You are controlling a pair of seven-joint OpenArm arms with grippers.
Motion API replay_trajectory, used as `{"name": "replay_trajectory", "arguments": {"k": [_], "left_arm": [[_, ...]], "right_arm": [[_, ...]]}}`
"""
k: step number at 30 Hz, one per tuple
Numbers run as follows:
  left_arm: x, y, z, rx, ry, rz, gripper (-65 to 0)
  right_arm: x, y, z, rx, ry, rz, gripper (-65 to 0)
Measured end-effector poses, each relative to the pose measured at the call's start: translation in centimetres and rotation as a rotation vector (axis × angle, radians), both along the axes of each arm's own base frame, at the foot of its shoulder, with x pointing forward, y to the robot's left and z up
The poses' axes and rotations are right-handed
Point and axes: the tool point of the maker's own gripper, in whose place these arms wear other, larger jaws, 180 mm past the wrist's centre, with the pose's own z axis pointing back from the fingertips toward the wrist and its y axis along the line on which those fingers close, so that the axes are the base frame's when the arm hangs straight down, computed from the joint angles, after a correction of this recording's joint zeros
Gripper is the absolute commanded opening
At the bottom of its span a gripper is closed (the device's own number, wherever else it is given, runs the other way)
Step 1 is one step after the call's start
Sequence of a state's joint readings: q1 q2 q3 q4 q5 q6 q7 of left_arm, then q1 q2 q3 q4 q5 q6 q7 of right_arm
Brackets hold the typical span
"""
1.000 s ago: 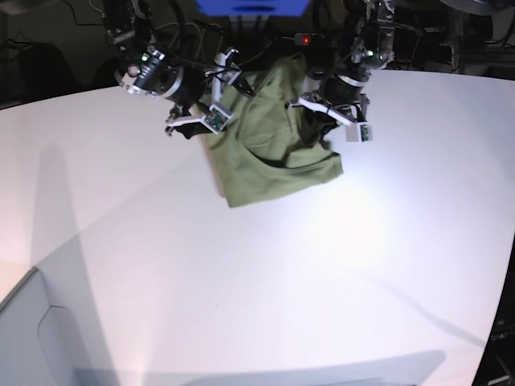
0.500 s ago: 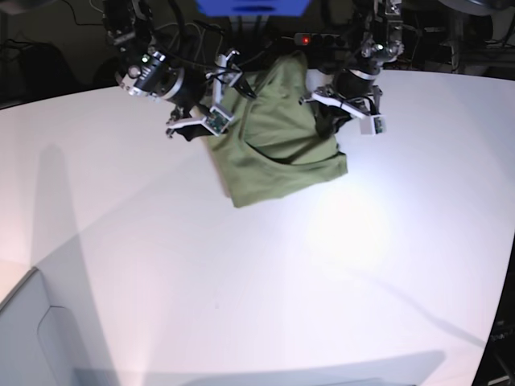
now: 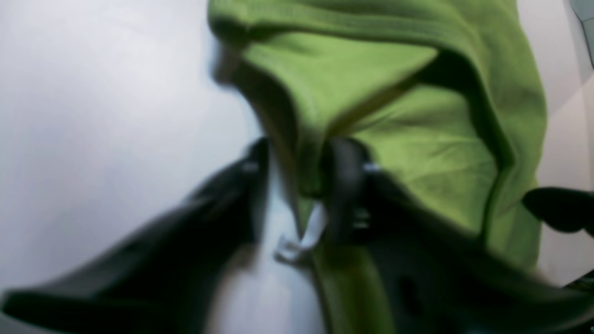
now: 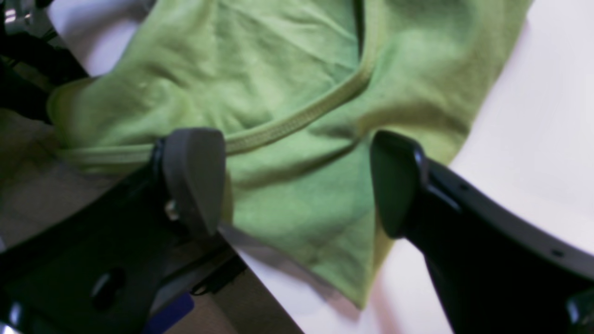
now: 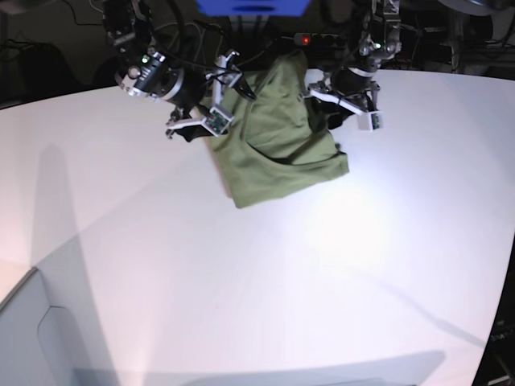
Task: Fold the T-shirt properly
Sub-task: 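Grasp the bundle's hem with the left gripper beside the right gripper, then pull the bundle with both grippers to square and flatten it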
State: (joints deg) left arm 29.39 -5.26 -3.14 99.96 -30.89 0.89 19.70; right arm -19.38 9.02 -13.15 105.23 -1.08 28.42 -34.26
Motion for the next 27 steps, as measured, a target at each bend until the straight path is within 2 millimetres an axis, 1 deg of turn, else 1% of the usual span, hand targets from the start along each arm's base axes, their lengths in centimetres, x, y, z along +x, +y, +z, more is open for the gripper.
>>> {"name": "replay_trajectory", "arguments": {"k": [2, 4, 6, 10, 13, 16, 18, 19, 20, 22, 23, 26, 27], "left_arm": [[-0.5, -0.1, 0.1, 0.000, 0.008, -0.002, -30.9], [-0.8, -0.1, 0.3, 0.002, 0.007, -0.006, -27.8], [-0.8, -0.1, 0.4, 0.001, 0.004, -0.005, -27.8], [-0.8, -0.1, 0.0, -0.002, 0.011, -0.003, -27.8], [-1.0, -1.4, -0.2, -0.020, 0.009, -0.029, -27.8], [-0.9, -3.4, -0.1, -0.050, 0.014, -0.074, -27.9], [-0.8, -4.2, -0.3, -0.063, 0.015, -0.089, -28.0], [-0.6, -4.2, -0.4, -0.068, 0.008, -0.083, -28.0], [-0.8, -4.4, -0.6, -0.072, 0.011, -0.087, -28.8], [-0.8, -5.0, -0.9, -0.082, 0.008, -0.098, -34.1], [-0.7, -5.2, -1.0, -0.084, 0.007, -0.105, -38.3], [-1.0, -5.4, -1.6, -0.088, 0.032, -0.112, -53.7], [-1.1, -5.5, -1.7, -0.090, 0.036, -0.112, -57.7]], "right_arm": [[0.0, 0.0, 0.0, 0.000, -0.001, 0.000, -19.7], [0.3, 0.1, 0.2, 0.001, -0.008, 0.003, -19.7], [0.6, 0.1, 0.3, -0.001, -0.016, 0.004, -19.7], [0.7, 0.1, 0.3, -0.002, -0.017, 0.005, -19.7], [0.6, 0.1, 0.3, -0.001, -0.016, 0.005, -19.7], [0.6, 0.1, 0.3, 0.000, -0.017, 0.004, -19.7], [0.6, 0.1, 0.3, 0.000, -0.017, 0.004, -19.7], [0.7, 0.1, 0.3, -0.001, -0.018, 0.005, -19.7], [0.7, 0.1, 0.4, 0.000, -0.019, 0.004, -19.7], [0.8, 0.1, 0.4, 0.002, -0.021, 0.004, -19.7], [0.8, 0.1, 0.4, 0.001, -0.021, 0.003, -19.7], [0.8, 0.1, 0.4, 0.001, -0.021, 0.002, -19.7], [0.8, 0.0, 0.4, 0.001, -0.021, 0.001, -19.7]]}}
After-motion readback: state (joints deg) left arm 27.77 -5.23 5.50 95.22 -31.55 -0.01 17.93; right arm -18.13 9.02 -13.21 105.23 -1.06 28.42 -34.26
